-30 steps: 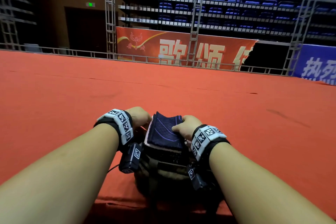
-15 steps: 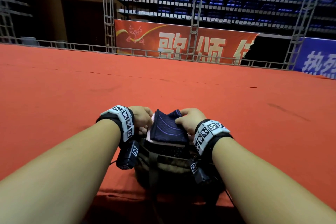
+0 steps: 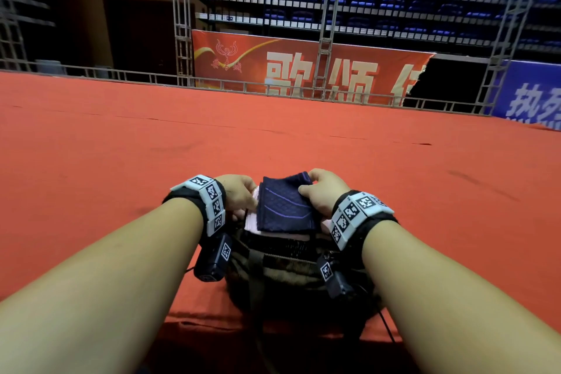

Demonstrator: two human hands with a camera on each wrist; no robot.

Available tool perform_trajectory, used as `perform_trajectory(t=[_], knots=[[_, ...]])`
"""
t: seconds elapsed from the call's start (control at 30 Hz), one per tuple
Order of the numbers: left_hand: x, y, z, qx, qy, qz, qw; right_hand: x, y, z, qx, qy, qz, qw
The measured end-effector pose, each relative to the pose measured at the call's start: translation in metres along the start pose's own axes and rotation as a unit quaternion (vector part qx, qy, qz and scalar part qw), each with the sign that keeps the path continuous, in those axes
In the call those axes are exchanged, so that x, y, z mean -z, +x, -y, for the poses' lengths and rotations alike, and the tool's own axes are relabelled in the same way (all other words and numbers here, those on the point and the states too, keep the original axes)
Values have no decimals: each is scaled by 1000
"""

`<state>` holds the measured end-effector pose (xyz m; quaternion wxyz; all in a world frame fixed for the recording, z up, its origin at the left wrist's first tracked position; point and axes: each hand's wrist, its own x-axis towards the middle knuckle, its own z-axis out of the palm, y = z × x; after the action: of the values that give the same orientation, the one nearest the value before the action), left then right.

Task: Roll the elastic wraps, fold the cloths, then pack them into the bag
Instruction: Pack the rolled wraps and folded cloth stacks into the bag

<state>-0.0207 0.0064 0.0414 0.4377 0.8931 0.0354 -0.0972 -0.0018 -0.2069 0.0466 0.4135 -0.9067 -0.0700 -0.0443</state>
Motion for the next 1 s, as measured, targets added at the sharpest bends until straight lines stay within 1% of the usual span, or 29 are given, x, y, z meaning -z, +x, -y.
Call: perform_trajectory(t=[0.1,0.2,0.3,0.4,0.5,0.57,0.63,0.7,0.73,0.77,0.83,0.87,0.93,1.0], knots=[[1,-4,-10,-1,70,-33,997,21,4,1,21,61,-58,996],[2,-7,-24,-16,135,-71,988,52,15,-17,-8,117,-111,987],[0,-4,-32,-44,182,-107,977,70,23,-47,-50,150,-114,981],[-3,-5,-39,-67,191,-96,975,65,25,-75,-73,145,-78,984],[-15,-8,-49,-101,221,-57,968,51,11,-78,-69,80,-47,993],[-28,-13,-57,-124,279,-23,952,44,3,-76,-65,-26,-12,997],[-44,-17,-63,-127,336,41,932,37,0,-75,-68,-132,11,989],[-60,-17,-63,-104,396,97,907,32,-2,-71,-77,-202,25,976],[-66,-16,-61,-89,429,101,893,30,-3,-69,-84,-243,33,966],[-71,-14,-57,-75,457,91,882,28,-4,-69,-97,-285,40,953],[-79,-8,-47,-64,480,64,873,25,-9,-74,-127,-346,39,929],[-82,-7,-43,-61,479,58,874,24,-11,-77,-142,-353,38,924],[-86,-5,-36,-59,477,53,875,20,-14,-85,-162,-336,41,927],[-89,-2,-30,-63,484,46,872,17,-15,-91,-173,-317,48,931]])
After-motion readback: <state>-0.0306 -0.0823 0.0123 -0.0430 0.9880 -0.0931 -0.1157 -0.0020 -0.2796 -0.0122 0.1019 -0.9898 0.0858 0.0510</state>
